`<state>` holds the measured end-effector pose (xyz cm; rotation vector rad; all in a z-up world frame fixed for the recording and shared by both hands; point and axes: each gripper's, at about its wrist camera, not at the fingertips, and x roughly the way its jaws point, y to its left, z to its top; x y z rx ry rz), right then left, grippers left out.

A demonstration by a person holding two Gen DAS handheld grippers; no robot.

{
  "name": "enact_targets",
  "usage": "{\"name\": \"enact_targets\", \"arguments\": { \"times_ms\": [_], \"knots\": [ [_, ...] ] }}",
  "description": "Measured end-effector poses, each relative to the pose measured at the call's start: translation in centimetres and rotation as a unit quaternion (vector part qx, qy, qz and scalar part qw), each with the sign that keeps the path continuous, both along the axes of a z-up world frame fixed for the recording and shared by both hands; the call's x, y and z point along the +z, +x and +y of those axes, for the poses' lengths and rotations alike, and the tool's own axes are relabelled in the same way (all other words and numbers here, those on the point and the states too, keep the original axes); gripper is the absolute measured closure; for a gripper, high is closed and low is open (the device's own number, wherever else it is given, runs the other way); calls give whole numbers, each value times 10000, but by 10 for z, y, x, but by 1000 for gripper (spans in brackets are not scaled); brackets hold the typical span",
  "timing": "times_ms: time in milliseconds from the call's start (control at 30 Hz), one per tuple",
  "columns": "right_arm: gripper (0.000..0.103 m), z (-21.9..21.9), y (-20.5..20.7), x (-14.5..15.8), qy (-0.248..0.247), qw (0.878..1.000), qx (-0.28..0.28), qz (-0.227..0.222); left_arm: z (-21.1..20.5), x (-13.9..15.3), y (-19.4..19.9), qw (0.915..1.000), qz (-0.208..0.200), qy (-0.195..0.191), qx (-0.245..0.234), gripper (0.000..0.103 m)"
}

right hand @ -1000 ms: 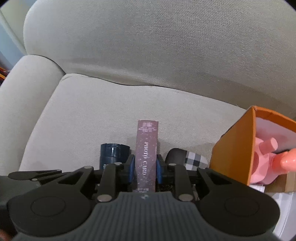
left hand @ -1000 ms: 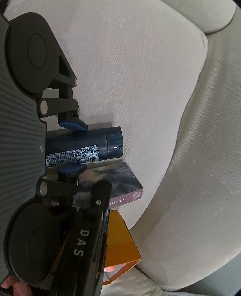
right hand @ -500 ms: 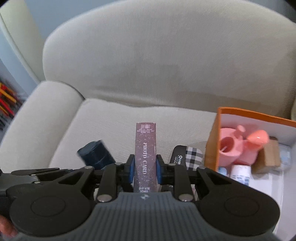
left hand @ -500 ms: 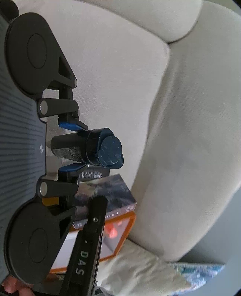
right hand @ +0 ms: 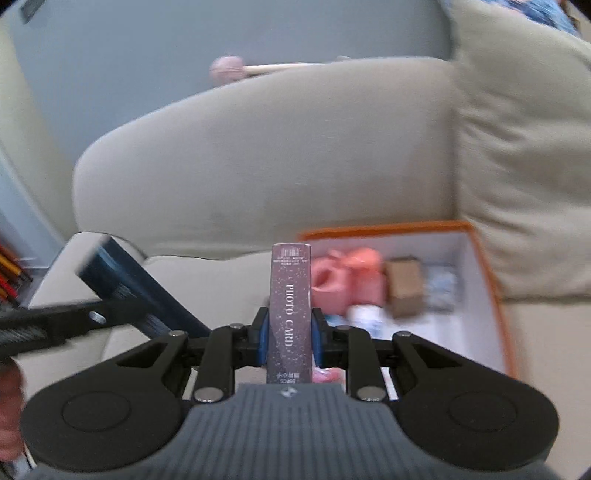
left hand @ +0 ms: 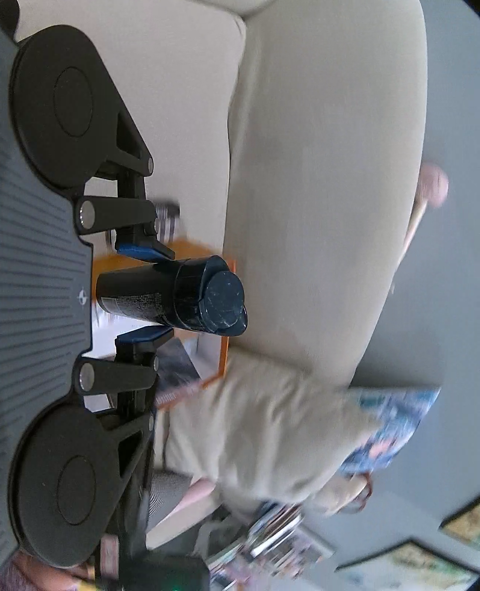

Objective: Organize rigid objects
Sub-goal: 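Carry photo-card box into orange box with right tool while left tool carries can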

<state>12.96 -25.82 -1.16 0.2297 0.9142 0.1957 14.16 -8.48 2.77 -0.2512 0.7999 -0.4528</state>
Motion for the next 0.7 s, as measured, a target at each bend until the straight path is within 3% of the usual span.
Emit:
{"name": "enact_targets", "arguments": {
  "times_ms": [267, 533, 700],
  "knots": [
    [79, -53, 8, -49, -92, 9978, -351, 555, -69, -25, 28, 9969, 257, 375, -639, 62],
    [80, -59, 43, -102, -440, 9950, -101, 896, -81, -61, 53, 9928, 629, 612, -814, 62],
    [80, -63, 59, -122, -247, 9938, -118, 1077, -87, -81, 67, 9905, 807, 721, -852, 62]
  ]
}}
